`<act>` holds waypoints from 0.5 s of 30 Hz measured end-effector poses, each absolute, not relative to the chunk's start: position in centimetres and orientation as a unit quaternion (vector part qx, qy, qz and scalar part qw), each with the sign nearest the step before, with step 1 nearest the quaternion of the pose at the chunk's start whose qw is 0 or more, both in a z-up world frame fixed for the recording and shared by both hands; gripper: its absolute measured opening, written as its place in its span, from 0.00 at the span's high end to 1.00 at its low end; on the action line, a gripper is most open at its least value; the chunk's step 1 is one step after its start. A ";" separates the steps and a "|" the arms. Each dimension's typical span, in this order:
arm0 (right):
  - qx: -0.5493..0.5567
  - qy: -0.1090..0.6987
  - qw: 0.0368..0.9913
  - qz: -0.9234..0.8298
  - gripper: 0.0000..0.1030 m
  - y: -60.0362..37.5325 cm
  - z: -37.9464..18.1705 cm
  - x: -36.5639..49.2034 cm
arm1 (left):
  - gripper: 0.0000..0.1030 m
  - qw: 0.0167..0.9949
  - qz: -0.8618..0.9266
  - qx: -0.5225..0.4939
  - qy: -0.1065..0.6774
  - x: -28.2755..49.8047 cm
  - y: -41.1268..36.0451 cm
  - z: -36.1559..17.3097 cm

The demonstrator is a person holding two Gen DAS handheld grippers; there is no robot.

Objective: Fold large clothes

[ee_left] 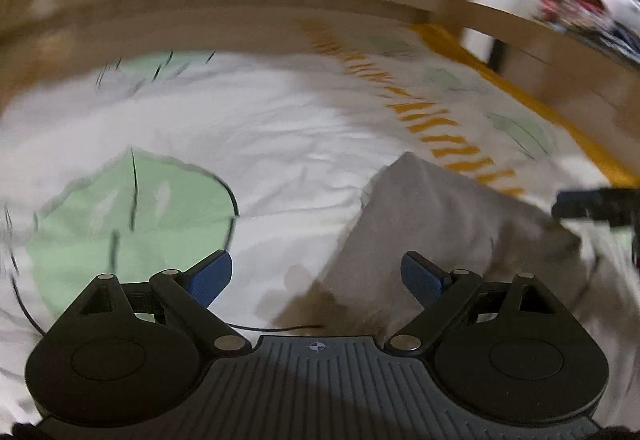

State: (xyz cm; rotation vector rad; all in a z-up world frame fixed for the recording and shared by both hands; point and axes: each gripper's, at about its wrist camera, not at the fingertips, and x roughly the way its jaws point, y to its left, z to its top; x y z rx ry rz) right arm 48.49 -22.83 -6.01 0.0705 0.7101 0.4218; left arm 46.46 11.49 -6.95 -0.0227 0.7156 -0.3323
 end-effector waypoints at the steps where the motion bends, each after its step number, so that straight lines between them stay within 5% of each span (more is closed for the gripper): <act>1: 0.038 0.344 0.917 0.199 0.29 -22.7 -6.1 48.8 | 0.10 0.921 -0.157 -0.012 0.356 46.8 10.8 -7.3; 7: 0.015 0.376 0.910 0.174 0.29 -22.5 -8.4 49.6 | 0.10 0.907 -0.131 0.072 0.395 46.1 8.6 -11.2; 15: 0.015 0.406 0.899 0.165 0.30 -25.0 -10.1 48.6 | 0.10 0.908 -0.135 0.007 0.397 45.8 10.8 -9.7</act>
